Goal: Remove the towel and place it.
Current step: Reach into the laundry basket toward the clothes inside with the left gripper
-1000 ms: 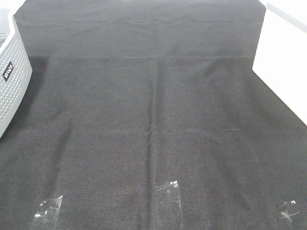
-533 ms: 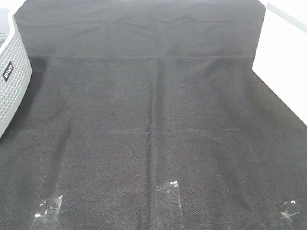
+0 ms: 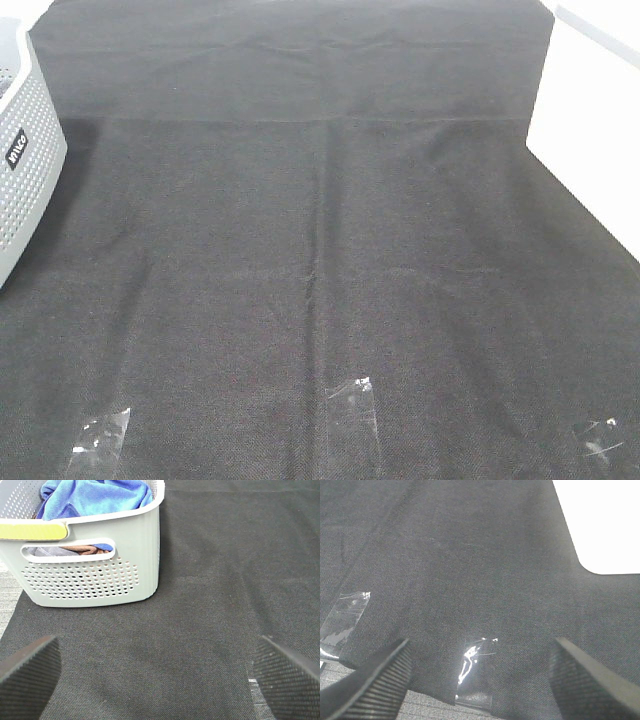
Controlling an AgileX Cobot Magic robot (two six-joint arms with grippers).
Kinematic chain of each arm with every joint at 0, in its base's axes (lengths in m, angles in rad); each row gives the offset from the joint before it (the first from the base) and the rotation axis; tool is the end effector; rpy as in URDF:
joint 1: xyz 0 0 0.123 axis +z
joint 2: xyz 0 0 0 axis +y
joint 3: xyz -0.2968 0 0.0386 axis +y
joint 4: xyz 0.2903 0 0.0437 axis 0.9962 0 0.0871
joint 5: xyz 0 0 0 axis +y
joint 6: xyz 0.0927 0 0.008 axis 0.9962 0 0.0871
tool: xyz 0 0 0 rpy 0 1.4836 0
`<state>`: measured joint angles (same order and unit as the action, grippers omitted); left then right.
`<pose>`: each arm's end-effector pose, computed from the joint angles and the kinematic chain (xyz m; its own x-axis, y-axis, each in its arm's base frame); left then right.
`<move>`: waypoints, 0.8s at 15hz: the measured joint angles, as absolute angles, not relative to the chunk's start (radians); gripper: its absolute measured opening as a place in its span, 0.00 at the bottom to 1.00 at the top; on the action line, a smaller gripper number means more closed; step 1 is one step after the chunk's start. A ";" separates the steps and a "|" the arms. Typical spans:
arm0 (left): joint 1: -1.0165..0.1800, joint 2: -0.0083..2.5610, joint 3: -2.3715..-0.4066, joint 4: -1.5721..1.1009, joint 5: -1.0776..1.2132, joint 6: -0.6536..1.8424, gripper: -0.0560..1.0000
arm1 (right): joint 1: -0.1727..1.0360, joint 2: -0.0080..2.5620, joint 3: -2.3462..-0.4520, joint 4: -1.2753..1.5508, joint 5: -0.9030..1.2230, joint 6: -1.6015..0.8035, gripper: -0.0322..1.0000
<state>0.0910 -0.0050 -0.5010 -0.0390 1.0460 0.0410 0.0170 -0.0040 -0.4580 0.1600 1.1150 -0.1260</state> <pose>0.0195 -0.0014 0.2983 -0.4366 -0.0183 -0.8995 -0.0512 0.9987 0.0045 0.0211 0.0137 0.2799 -0.5233 -0.0634 -0.8498 -0.1670 0.9855 0.0293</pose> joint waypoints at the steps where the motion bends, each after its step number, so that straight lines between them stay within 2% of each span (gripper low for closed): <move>1: 0.091 -0.005 -0.501 -0.039 1.046 0.041 0.99 | 0.017 -0.004 -0.458 0.160 1.115 -0.126 0.74; 12: 0.091 -0.005 -0.501 -0.039 1.046 0.045 0.99 | 0.017 -0.004 -0.458 0.160 1.115 -0.126 0.74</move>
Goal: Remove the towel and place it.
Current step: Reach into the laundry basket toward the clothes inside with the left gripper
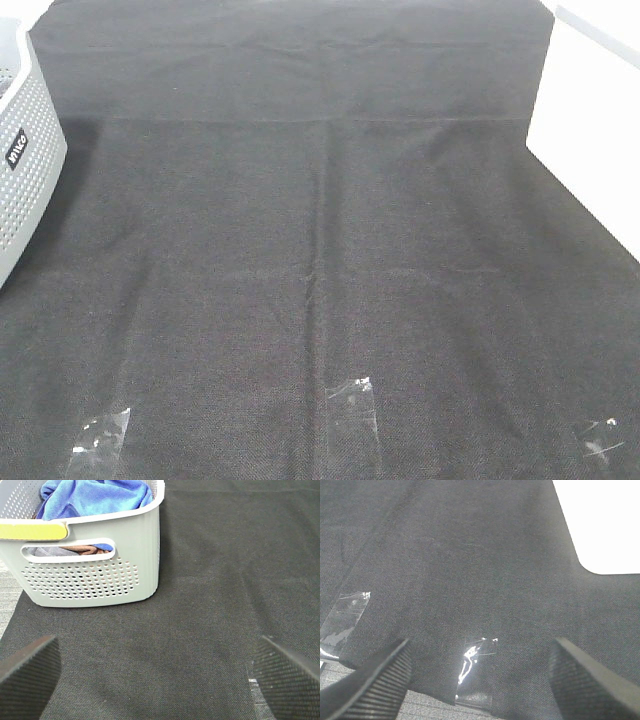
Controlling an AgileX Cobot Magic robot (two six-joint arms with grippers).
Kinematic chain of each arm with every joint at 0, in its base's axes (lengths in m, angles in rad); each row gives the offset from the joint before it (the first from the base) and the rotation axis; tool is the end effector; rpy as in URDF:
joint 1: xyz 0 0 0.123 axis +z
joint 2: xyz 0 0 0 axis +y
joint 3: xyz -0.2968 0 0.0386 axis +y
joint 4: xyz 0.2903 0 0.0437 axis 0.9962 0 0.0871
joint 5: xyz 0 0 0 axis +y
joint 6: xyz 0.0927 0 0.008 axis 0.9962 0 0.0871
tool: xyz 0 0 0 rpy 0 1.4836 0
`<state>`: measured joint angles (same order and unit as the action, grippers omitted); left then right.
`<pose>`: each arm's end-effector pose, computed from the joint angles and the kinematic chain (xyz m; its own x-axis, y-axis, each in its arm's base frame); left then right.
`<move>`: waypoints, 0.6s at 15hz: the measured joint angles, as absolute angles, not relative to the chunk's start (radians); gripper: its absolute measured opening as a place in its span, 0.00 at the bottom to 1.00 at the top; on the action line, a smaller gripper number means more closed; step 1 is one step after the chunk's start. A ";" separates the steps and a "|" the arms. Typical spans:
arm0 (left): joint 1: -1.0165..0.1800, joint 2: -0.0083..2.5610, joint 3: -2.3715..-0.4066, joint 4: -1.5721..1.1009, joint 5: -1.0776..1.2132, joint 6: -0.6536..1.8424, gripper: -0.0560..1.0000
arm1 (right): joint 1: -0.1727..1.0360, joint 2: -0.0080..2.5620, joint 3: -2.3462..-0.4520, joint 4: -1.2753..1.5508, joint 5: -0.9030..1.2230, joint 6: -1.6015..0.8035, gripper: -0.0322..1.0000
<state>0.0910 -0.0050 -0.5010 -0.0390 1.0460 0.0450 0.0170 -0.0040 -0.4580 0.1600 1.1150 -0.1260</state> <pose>0.0195 -0.0014 0.2983 -0.4368 -0.0143 -0.8995 -0.0495 0.9987 0.0081 0.0211 0.0137 0.2799 -0.5233 -0.0634 -0.8498 -0.1670 0.9855 0.0293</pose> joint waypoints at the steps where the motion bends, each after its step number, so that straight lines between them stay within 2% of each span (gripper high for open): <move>1: 0.091 0.002 -0.505 -0.039 1.054 0.066 0.99 | 0.017 -0.004 -0.458 0.160 1.115 -0.126 0.74; 6: 0.091 0.294 -0.699 -0.054 1.129 0.365 0.99 | 0.017 -0.004 -0.458 0.160 1.115 -0.126 0.74; 7: 0.091 0.438 -0.781 -0.038 1.128 0.494 0.99 | 0.017 -0.004 -0.458 0.160 1.115 -0.126 0.74; 9: 0.091 0.501 -0.825 -0.031 1.128 0.543 0.99 | 0.017 -0.004 -0.458 0.160 1.115 -0.126 0.74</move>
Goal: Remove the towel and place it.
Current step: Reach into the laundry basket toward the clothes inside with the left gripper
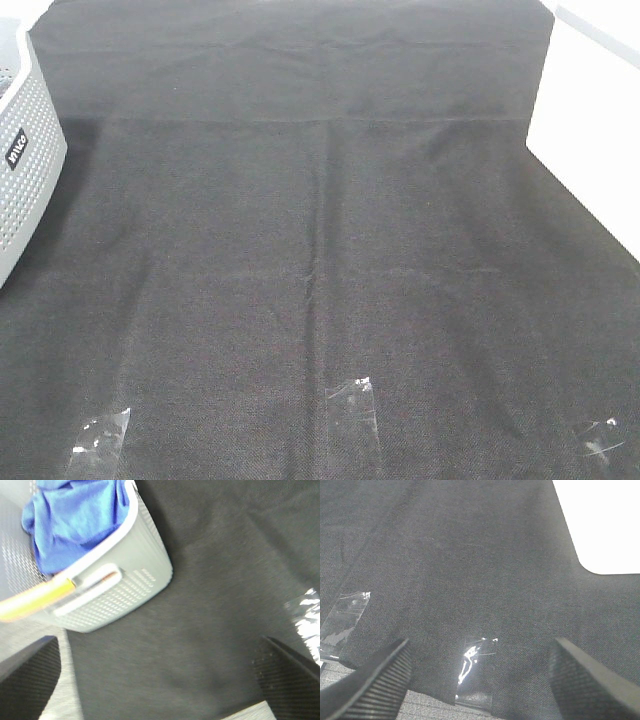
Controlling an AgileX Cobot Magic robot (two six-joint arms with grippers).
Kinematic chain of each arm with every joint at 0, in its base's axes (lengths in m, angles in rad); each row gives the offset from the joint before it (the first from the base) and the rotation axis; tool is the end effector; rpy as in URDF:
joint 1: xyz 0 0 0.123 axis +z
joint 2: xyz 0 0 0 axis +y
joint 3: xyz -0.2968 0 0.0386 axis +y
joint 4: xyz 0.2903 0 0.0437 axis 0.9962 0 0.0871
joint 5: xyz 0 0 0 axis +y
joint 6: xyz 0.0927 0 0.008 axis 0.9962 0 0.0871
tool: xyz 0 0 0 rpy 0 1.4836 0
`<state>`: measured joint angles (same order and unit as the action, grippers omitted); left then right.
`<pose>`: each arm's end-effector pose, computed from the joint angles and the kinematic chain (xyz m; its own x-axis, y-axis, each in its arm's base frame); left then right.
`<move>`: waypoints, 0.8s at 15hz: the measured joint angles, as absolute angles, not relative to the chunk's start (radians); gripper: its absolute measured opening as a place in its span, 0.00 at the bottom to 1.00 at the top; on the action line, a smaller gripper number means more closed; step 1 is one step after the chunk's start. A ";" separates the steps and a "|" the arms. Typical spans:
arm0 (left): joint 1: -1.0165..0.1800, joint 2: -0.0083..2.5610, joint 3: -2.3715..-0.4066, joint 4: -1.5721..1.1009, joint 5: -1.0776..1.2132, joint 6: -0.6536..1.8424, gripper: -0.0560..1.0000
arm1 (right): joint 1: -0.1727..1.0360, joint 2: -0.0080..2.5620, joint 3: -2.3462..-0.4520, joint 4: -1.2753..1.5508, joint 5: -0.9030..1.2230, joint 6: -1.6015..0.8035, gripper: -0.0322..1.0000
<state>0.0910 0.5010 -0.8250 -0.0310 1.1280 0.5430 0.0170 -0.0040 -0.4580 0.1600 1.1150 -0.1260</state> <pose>0.0894 0.0055 0.3721 -0.5997 0.4525 -0.6600 0.2703 0.8909 0.3651 0.0211 0.0137 0.2799 -0.5233 -0.0634 -0.8498 -0.1670 0.9855 0.0293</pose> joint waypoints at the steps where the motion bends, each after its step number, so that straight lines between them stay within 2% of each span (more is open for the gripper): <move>1: 0.091 0.567 -0.875 -0.029 1.128 0.599 0.99 | 0.017 -0.004 -0.458 0.160 1.115 -0.126 0.74; 6: 0.091 0.842 -1.100 -0.022 1.176 0.872 0.99 | 0.017 -0.004 -0.458 0.160 1.115 -0.126 0.74; 9: 0.091 0.928 -1.211 0.050 1.174 0.899 0.99 | 0.017 -0.004 -0.458 0.160 1.115 -0.126 0.74; 12: 0.091 0.996 -1.242 0.165 1.171 0.903 0.98 | 0.017 -0.004 -0.458 0.160 1.115 -0.126 0.74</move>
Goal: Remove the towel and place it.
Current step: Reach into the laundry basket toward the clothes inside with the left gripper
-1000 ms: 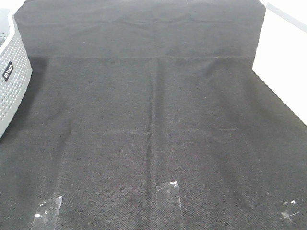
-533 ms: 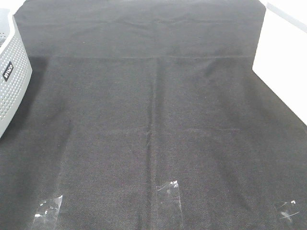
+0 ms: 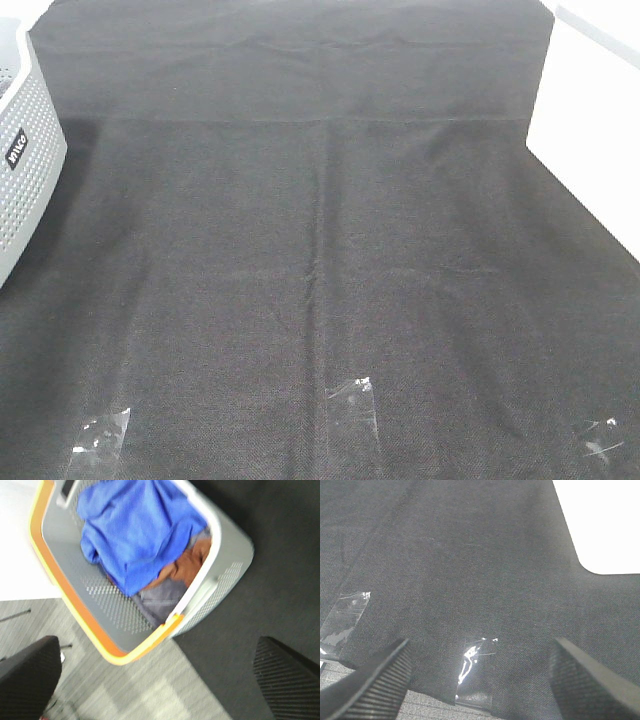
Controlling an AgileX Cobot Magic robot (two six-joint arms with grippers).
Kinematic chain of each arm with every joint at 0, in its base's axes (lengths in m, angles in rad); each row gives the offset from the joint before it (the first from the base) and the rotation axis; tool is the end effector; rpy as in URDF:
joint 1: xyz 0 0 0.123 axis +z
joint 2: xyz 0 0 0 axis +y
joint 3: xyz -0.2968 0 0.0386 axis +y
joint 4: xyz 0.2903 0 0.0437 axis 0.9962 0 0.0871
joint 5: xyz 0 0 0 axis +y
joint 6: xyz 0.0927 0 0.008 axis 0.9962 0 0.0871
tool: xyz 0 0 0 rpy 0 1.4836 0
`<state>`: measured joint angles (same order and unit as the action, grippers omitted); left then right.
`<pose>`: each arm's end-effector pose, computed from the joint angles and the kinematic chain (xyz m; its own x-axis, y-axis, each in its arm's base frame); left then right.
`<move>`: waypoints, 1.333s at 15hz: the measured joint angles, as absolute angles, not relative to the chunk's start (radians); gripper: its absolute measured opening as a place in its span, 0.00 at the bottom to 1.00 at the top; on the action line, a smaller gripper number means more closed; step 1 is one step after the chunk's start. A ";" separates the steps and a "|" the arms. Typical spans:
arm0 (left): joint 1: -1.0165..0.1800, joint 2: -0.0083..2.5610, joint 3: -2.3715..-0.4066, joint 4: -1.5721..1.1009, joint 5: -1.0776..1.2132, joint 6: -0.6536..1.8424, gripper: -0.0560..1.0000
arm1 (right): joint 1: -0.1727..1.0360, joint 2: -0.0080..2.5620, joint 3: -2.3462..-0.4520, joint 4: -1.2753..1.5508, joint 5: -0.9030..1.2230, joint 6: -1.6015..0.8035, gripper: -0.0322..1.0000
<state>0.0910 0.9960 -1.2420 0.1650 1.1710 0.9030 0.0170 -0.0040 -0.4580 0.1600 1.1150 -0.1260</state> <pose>0.2016 0.0325 0.4381 -0.5754 0.7650 -0.2894 0.4984 0.6085 0.6176 0.0211 0.0137 0.2799 -0.5233 -0.0634 -0.8498 -0.1670 0.9855 0.0293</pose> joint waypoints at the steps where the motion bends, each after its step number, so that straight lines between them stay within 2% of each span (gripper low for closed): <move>1: 0.091 1.014 -1.242 0.203 1.171 0.903 0.98 | 0.017 -0.004 -0.458 0.160 1.115 -0.126 0.74; 6: 0.091 1.130 -1.242 0.386 1.145 0.943 0.98 | 0.017 -0.004 -0.458 0.160 1.115 -0.126 0.74; 11: 0.098 1.398 -1.303 0.462 0.973 1.031 0.98 | 0.017 -0.004 -0.458 0.160 1.115 -0.126 0.74; 14: 0.144 1.529 -1.376 0.394 0.902 1.121 0.98 | 0.017 -0.004 -0.458 0.160 1.115 -0.126 0.74; 20: 0.257 1.735 -1.386 0.346 0.820 1.267 0.98 | 0.017 -0.004 -0.458 0.160 1.115 -0.126 0.74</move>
